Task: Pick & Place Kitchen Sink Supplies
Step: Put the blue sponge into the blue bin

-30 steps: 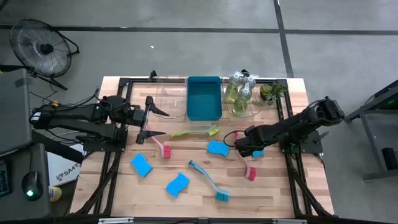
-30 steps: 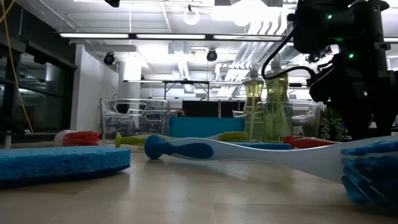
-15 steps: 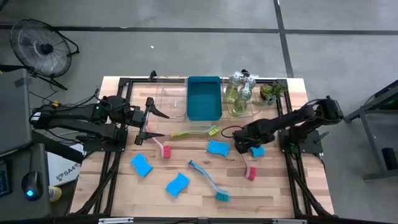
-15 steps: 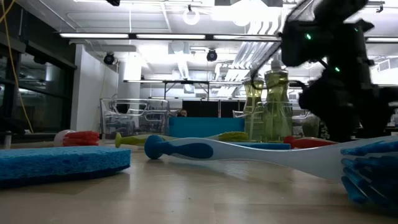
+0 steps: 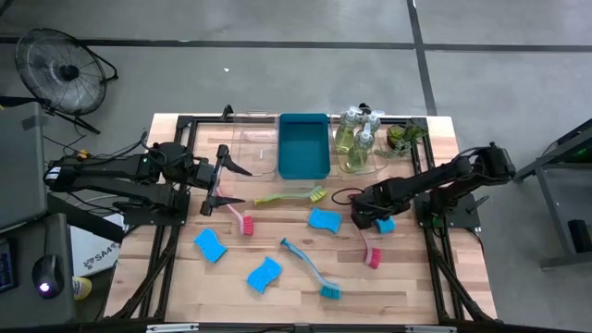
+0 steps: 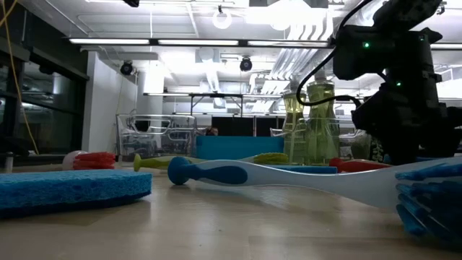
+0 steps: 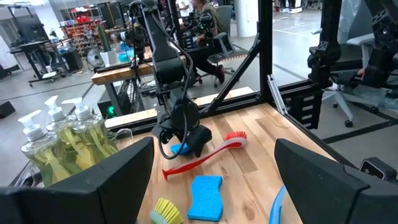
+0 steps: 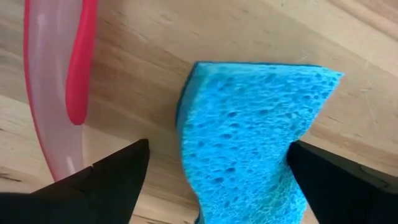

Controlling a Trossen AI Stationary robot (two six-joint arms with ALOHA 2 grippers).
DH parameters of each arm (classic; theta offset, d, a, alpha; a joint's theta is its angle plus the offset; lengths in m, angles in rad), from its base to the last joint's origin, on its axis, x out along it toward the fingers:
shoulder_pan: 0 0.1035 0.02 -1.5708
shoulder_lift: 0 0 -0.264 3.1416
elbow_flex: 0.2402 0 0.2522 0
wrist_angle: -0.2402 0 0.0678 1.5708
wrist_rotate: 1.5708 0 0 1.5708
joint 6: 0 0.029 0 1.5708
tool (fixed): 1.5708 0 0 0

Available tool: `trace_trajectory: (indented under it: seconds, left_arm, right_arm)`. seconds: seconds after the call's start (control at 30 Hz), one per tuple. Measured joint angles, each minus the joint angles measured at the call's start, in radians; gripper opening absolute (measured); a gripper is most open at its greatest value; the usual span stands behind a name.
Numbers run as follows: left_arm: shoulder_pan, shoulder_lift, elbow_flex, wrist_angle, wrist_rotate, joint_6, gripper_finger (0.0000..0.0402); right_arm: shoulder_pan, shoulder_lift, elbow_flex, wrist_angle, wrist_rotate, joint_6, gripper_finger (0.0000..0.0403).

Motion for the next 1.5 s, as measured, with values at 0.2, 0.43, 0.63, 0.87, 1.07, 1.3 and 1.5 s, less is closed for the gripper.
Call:
trace_trajectory:
  seconds: [0.2,0.43,0.63,0.87,1.07,1.3,1.5]
  left_arm:
    - [0.000,0.000,0.000,0.000,-0.008,-0.003,0.0328]
    - [0.000,0.000,0.000,0.000,-0.034,-0.010,0.0328]
    - [0.000,0.000,0.000,0.000,-0.035,-0.010,0.0328]
    - [0.000,0.000,0.000,0.001,-0.037,-0.010,0.0328]
    - [0.000,0.001,0.000,0.001,-0.040,-0.010,0.0328]
    - [0.000,0.001,0.000,0.001,-0.075,-0.016,0.0328]
    - [0.000,0.011,0.000,0.008,-0.073,-0.024,0.0328]
  right_arm:
    - [0.000,0.001,0.000,-0.012,0.000,-0.008,0.0312]
    - [0.000,0.002,0.000,-0.017,-0.001,-0.003,0.0262]
    - [0.001,-0.002,-0.001,-0.019,0.000,-0.002,0.0220]
    - [0.000,-0.065,-0.012,-0.034,0.005,0.004,0.0160]
    - [0.000,-0.102,-0.011,-0.039,-0.003,0.026,0.0101]
    - [0.001,-0.141,-0.009,-0.016,-0.043,0.027,0.0027]
    - [0.001,-0.199,-0.008,0.082,-0.049,0.026,0.0016]
